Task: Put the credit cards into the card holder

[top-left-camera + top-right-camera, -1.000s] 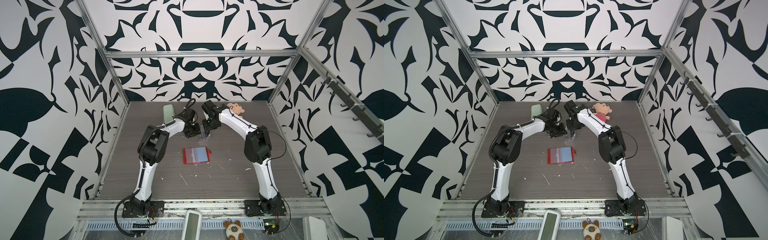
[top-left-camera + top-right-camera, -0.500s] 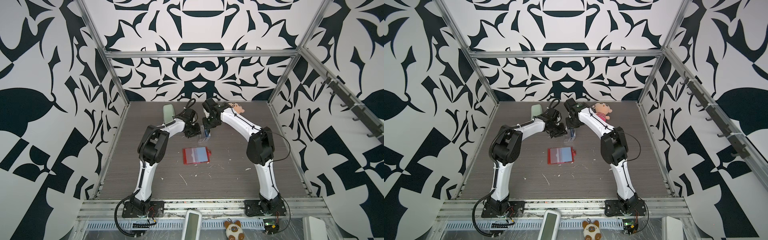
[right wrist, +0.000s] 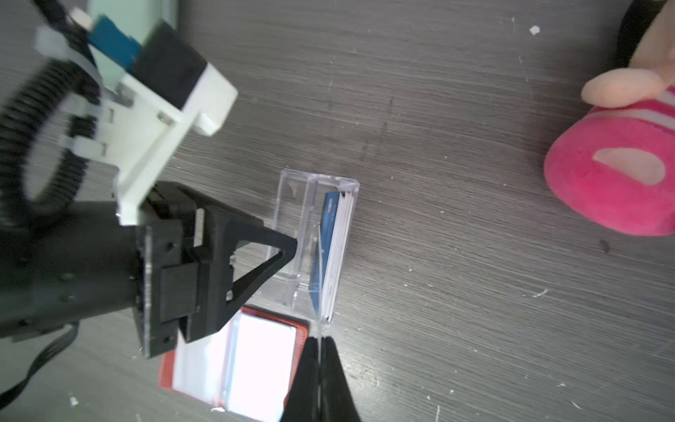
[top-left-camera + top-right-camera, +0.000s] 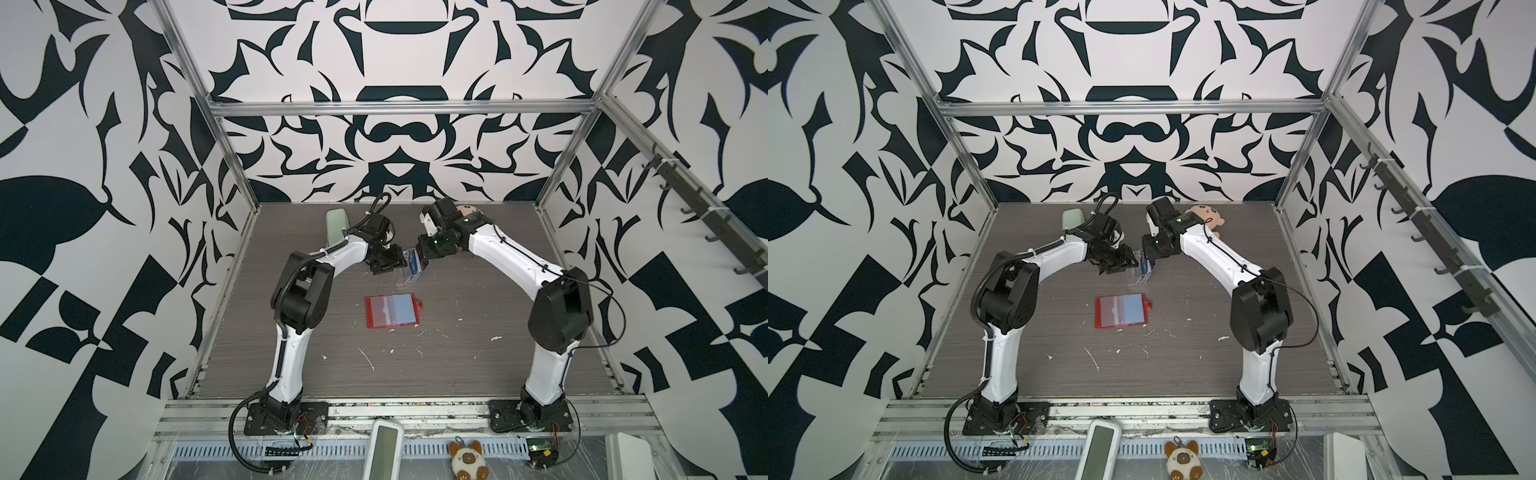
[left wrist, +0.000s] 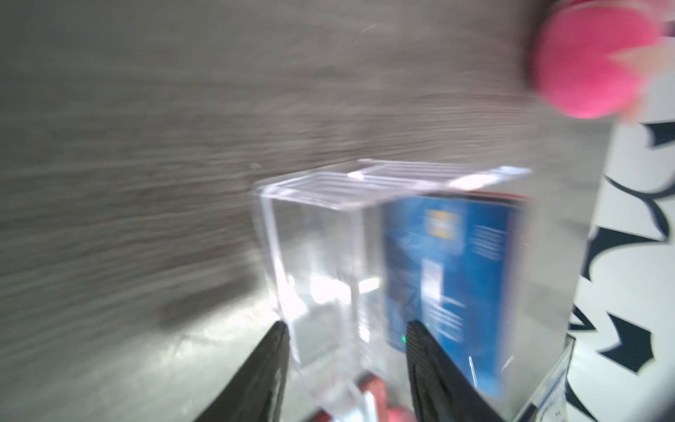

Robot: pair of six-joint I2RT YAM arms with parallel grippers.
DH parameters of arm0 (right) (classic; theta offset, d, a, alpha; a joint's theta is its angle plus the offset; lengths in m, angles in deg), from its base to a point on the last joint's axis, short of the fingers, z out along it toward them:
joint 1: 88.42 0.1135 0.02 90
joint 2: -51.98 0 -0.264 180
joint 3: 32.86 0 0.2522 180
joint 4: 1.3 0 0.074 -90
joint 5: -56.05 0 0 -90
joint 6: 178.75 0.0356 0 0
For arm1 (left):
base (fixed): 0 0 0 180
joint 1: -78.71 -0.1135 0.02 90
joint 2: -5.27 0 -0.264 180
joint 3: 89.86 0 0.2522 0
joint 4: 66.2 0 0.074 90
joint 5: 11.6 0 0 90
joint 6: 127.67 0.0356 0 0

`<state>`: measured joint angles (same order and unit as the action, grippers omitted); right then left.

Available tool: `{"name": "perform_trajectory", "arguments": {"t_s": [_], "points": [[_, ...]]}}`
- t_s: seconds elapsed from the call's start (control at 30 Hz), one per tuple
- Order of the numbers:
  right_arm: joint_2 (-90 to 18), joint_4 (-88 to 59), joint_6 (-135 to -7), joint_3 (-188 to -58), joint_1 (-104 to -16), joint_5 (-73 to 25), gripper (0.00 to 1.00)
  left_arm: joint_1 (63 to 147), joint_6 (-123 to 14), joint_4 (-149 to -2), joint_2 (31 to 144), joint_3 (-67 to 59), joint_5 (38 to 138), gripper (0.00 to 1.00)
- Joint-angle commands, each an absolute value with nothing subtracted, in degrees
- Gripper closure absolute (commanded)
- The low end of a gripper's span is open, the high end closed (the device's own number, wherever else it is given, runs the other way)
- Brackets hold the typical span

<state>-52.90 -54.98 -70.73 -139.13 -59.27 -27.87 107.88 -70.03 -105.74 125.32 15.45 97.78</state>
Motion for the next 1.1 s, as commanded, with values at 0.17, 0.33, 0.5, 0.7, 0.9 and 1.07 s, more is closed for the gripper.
{"name": "perform_trajectory", "arguments": {"t_s": [0.17,0.33,0.5,0.7,0.9,1.07], "points": [[-42.6,-42.9,-69.9,-124.9,-60.2,-13.9,1.0,107.8,-66.9,-106.0,107.6,3.5,92.1,0.44],[-39.6,-40.1,-69.7,-116.7,-60.2,-8.8,1.0,107.8,-67.8,-105.0,98.6,-7.9,87.5,0.45],[-38.6,-35.7,-68.6,-109.8,-59.5,-4.6,1.0,107.6,-69.6,-102.0,92.3,-18.4,85.7,0.46],[-40.3,-29.9,-65.8,-105.8,-58.0,-1.7,1.0,107.3,-72.3,-98.5,91.4,-25.9,86.5,0.53],[-42.9,-26.1,-63.6,-105.2,-57.0,-0.2,1.0,106.9,-74.9,-95.1,94.0,-29.3,87.0,0.59],[-45.7,-24.1,-62.3,-106.1,-56.4,1.3,1.0,106.9,-75.7,-93.9,95.8,-29.9,87.4,0.64]]}}
